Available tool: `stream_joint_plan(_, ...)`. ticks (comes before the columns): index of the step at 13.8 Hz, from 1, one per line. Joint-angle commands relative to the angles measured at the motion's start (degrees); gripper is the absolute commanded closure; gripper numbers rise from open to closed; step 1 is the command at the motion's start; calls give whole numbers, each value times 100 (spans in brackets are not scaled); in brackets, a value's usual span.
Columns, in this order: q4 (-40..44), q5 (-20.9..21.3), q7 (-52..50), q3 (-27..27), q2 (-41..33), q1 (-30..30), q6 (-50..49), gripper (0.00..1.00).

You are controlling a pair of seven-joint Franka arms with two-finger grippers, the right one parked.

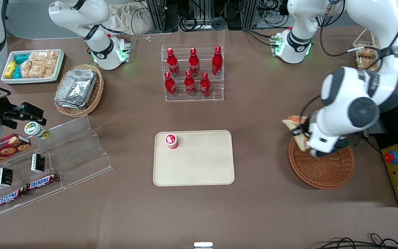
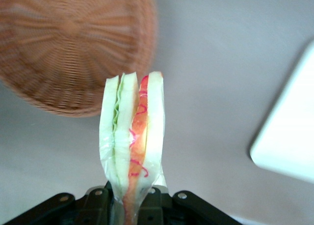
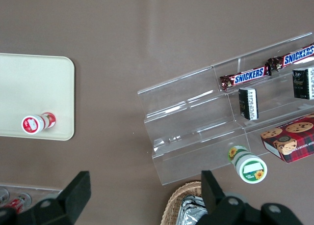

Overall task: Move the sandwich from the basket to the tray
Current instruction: 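Carry the held sandwich with the left gripper over the cream tray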

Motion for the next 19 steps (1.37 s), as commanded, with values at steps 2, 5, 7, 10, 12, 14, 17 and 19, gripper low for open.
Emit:
stream_joint_plan(2,121,370,277,-717,468,-329,326,100)
stream_joint_plan(5,314,495,198,-717,1144,-856,1247,100)
stream_joint_plan(7,437,539,180,-700,1566,-1103,1767,100)
stream_joint_plan(10,499,1126,163,-708,1980,-1157,2331,100)
stream_joint_plan(12,770,1225,58,-708,2252,-1288,2402,100)
stream_joint_plan(14,990,1242,-5,-691,2499,-1420,2672,100)
stream_joint_plan(17,1000,1251,-66,-682,2587,-1420,2973,100)
stream_joint_plan(19,1027,1330,-66,-664,2632,-1420,2982,77)
